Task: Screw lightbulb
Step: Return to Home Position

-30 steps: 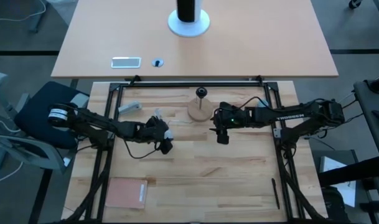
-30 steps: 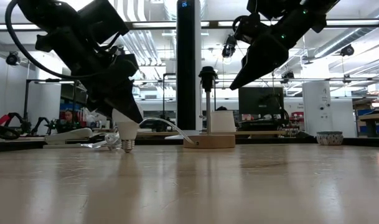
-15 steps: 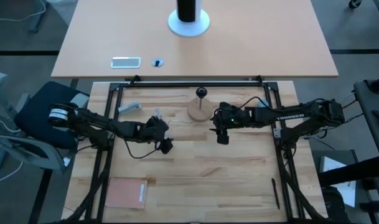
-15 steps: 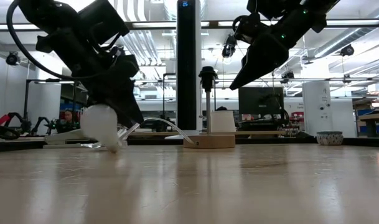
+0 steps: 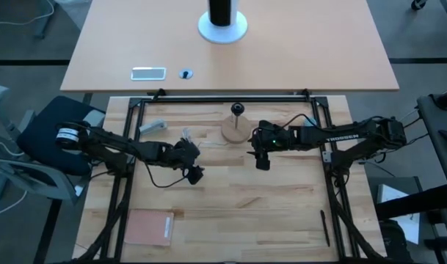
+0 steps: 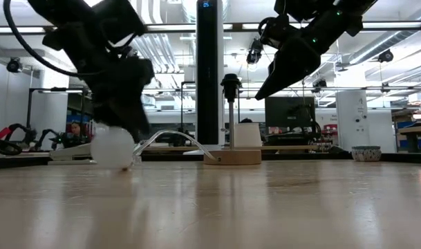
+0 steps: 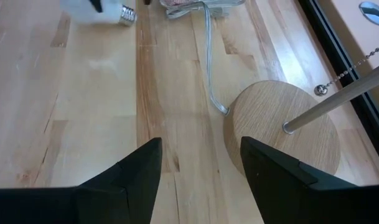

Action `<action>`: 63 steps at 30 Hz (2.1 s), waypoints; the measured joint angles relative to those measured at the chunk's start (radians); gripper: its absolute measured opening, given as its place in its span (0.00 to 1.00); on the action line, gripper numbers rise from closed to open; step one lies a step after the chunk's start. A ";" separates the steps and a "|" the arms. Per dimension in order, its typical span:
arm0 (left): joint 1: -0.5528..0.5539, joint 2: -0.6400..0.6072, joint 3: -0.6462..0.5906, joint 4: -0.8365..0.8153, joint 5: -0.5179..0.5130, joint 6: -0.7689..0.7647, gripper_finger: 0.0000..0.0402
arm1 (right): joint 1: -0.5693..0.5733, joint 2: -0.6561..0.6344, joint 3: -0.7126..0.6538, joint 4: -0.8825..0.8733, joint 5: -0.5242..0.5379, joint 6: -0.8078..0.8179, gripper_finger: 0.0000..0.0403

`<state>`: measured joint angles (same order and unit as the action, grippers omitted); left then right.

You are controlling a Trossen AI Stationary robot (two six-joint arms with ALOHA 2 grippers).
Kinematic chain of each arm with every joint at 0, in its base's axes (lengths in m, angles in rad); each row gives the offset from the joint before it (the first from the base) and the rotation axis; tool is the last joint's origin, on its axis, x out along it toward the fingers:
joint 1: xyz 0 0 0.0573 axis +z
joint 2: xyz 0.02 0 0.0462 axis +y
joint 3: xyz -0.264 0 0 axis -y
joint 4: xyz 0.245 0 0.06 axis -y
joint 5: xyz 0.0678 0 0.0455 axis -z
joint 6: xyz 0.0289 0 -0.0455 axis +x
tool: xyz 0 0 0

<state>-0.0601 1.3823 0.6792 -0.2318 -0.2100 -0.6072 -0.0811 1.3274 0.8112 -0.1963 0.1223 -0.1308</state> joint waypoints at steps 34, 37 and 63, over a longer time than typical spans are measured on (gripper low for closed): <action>-0.093 -0.235 0.251 0.059 -0.255 0.581 0.75 | 0.031 -0.386 -0.070 0.031 -0.103 -0.054 0.50; -0.096 -0.328 0.164 0.062 -0.263 0.562 0.75 | 0.031 -0.535 -0.145 0.028 -0.105 -0.069 0.50; 0.016 -0.989 -0.543 0.547 -0.345 0.657 0.75 | 0.031 -1.281 -0.473 0.109 -0.205 -0.083 0.49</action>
<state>-0.0443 0.3934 0.1357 0.3156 -0.5546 0.0500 -0.0498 0.0467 0.3386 -0.0873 -0.0823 -0.2135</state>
